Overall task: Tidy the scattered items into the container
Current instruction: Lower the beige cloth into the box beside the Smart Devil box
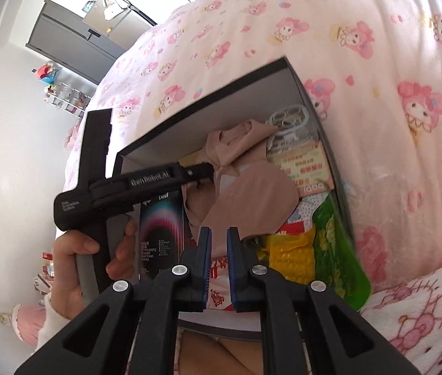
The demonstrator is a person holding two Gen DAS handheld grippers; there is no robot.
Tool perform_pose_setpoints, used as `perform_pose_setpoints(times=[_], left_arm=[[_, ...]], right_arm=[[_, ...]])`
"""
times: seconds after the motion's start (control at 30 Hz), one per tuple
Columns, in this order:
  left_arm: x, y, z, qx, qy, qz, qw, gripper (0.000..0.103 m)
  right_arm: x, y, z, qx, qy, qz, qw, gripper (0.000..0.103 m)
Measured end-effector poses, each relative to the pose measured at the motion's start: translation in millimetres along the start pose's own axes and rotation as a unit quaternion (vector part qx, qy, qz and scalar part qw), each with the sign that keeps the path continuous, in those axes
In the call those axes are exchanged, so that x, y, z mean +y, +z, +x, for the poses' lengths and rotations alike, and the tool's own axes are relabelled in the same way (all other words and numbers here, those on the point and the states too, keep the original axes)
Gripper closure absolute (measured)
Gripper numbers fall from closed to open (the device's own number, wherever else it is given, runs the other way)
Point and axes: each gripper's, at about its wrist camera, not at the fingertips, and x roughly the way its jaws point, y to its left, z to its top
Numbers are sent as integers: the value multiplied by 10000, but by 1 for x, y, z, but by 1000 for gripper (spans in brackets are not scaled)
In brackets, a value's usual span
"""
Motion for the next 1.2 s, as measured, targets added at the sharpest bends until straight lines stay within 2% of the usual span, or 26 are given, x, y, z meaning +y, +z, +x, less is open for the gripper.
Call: perform_pose_setpoints(times=[0.03, 0.27, 0.33, 0.4, 0.43, 0.47, 0.53, 0.6, 0.7, 0.73, 0.8, 0.87, 0.97, 1.03, 1.1, 1.2], left_arm=[[2, -2, -8, -101, -80, -3, 9999, 99], [10, -24, -50, -734, -536, -172, 9957, 100], [15, -29, -70, -1141, -410, -288, 9922, 100], [22, -34, -89, -1612, -136, -426, 9859, 100], [25, -36, -94, -1713, 42, -483, 9840, 99], [26, -35, -95, -1689, 171, -448, 9845, 97], [27, -33, -90, -1504, 176, -391, 9877, 82], [25, -33, -88, -1436, 128, -370, 9889, 77], [13, -36, -92, -1670, 375, -216, 9850, 74], [9, -36, -92, -1634, 382, -93, 9858, 68], [11, -30, -78, -1287, 291, -19, 9912, 64], [21, -28, -52, -692, 147, -221, 9972, 64], [34, -30, -35, -223, -418, -561, 9973, 64], [38, -34, -37, -215, -528, -663, 9962, 64], [41, -40, -41, -338, -410, -677, 9963, 64], [41, -46, -48, -479, -499, -663, 9954, 64]], right_arm=[[0, -1, 3, 54, 20, 31, 10000, 95], [17, -6, 31, 445, 111, -109, 9989, 95], [20, -9, 39, 576, 130, -152, 9981, 95], [22, -11, 45, 615, 142, -134, 9979, 94], [23, -12, 47, 618, 130, -117, 9979, 94], [25, -13, 47, 621, 93, -104, 9980, 94], [25, -12, 46, 584, 34, -115, 9982, 94], [25, -11, 45, 549, -6, -122, 9984, 94], [22, -11, 42, 505, -72, -133, 9986, 94], [23, -10, 43, 527, -51, -129, 9985, 94], [23, -10, 48, 666, 77, -105, 9977, 94], [29, -11, 61, 900, 235, -173, 9955, 94], [39, -14, 81, 1224, 281, -373, 9914, 94], [44, -14, 96, 1384, 232, -490, 9889, 94], [47, -10, 107, 1487, 168, -533, 9873, 94], [51, 3, 118, 1481, -19, -645, 9869, 94]])
